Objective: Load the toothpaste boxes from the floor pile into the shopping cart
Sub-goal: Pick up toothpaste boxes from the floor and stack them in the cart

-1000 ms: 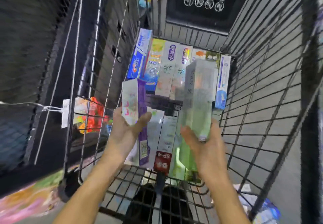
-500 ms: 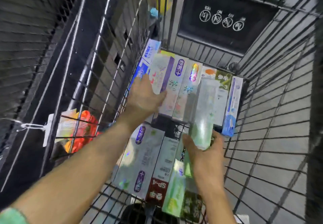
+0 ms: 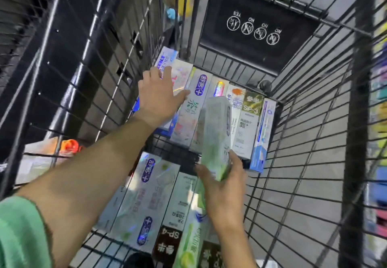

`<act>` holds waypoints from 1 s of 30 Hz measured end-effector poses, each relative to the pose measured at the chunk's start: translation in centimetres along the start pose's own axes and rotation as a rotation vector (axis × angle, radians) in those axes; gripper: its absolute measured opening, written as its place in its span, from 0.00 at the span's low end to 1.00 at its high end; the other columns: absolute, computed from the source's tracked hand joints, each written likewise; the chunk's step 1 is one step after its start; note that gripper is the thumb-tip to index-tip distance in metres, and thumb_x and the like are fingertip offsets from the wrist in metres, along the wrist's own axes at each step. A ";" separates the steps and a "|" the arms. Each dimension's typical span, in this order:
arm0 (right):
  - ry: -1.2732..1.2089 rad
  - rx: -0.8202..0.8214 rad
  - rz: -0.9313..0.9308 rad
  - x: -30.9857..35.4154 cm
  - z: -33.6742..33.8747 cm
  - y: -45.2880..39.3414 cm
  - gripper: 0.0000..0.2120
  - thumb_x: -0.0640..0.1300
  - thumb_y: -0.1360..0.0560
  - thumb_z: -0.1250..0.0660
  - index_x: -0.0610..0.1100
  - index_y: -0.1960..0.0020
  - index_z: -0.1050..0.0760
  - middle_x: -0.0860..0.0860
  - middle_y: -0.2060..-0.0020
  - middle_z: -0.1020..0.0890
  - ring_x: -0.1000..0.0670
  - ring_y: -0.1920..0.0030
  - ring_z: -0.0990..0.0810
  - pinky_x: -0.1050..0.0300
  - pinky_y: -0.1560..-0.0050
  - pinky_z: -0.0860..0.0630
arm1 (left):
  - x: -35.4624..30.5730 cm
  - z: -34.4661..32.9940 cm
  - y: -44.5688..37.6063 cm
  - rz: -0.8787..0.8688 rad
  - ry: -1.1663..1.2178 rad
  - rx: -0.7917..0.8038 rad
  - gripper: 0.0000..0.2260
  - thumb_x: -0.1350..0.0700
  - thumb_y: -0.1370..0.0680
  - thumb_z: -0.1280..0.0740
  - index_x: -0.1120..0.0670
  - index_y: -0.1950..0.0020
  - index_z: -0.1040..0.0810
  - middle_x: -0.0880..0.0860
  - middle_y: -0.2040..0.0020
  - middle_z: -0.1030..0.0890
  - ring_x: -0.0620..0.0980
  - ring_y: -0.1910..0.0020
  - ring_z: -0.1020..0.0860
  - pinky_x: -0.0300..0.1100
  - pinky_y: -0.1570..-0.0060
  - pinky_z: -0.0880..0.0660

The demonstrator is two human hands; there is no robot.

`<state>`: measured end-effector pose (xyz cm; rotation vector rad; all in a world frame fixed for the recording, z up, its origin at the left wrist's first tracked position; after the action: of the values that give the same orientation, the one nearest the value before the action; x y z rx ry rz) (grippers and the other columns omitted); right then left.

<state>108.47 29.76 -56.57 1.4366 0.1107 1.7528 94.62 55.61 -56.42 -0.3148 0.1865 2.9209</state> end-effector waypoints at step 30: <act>0.580 0.313 0.362 7.6 -9.0 -8.5 0.36 0.50 0.20 0.35 0.42 0.18 0.47 0.44 0.21 0.38 0.43 0.21 0.43 0.46 0.22 0.44 | 2.6 -1.0 6.1 -0.179 0.174 0.175 0.28 0.47 0.18 0.46 0.64 0.25 0.32 0.68 0.26 0.33 0.68 0.26 0.35 0.59 0.25 0.37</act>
<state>105.57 43.88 -58.43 1.1591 0.4728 2.5061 91.05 50.05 -57.39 -0.5277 0.4147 2.6774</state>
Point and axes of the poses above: each hand's wrist, its own y-axis away from the middle knuckle, its own z-axis out of the back of the hand, x = y × z, the point moved 10 cm from there along -y, towards the middle knuckle
